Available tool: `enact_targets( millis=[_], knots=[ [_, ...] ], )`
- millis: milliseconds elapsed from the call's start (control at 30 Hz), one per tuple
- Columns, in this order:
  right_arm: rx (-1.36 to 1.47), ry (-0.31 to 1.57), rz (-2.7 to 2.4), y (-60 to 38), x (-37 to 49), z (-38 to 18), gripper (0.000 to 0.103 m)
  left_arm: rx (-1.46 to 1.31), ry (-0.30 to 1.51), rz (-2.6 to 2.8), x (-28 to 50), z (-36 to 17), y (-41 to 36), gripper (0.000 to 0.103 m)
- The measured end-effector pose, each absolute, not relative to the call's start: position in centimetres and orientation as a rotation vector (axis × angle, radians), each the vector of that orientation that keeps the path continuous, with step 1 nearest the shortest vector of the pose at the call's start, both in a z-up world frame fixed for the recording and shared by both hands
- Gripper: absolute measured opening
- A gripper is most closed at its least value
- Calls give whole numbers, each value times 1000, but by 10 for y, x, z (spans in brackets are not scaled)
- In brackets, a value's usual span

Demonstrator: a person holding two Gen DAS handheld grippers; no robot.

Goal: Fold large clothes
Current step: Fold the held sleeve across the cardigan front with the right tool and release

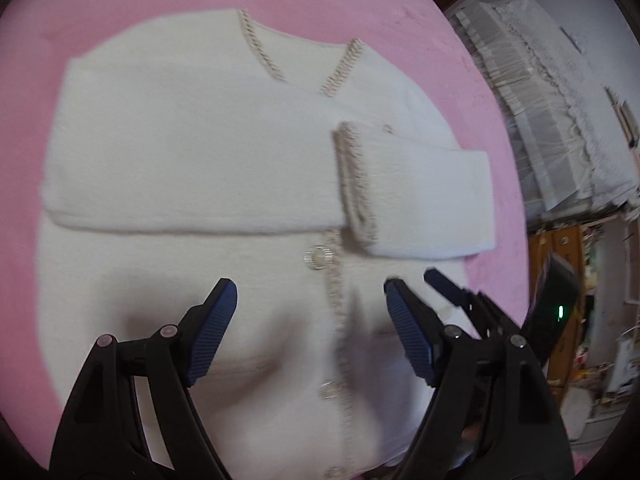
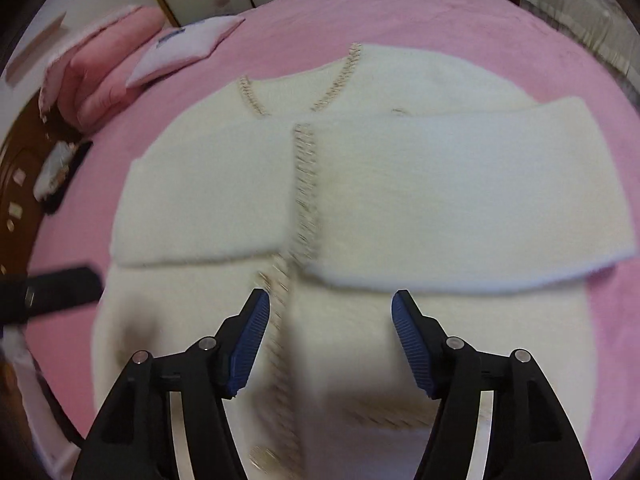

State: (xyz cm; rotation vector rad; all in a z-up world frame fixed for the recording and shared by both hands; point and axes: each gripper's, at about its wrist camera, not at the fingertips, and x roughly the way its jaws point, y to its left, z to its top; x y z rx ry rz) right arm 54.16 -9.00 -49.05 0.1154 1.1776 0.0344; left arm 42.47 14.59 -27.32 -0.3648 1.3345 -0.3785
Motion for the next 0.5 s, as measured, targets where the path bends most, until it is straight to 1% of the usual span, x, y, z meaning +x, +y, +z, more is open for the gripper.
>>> enact_targets(
  millis=[33,100,200,267,333,367,433,467,500],
  knots=[
    [95,1183,22,-99,538,-489,68,-396,1337,-387,426,-280,138,75],
    [87,1192,12,-108,525,-488,69,-483,1340,-396,426,-295,123,73],
    [88,1186,-24,-150,491,-496,69,-540,1361,-360,426,-315,105,61],
    [88,1201,-51,-171,484,-501,69,-520,1357,-326,427,-325,88,59],
    [85,1214,-72,-190,476,-507,69,-502,1343,-299,430,-330,75,54],
    [87,1215,-83,-205,454,-509,69,-496,1345,-282,432,-333,69,52],
    [98,1226,-118,-230,449,-514,69,-491,1347,-245,435,-341,55,41],
    [106,1231,-132,-241,438,-516,70,-491,1349,-224,436,-345,51,37],
    [116,1236,-146,-252,417,-508,70,-493,1351,-198,437,-349,46,31]
  ],
)
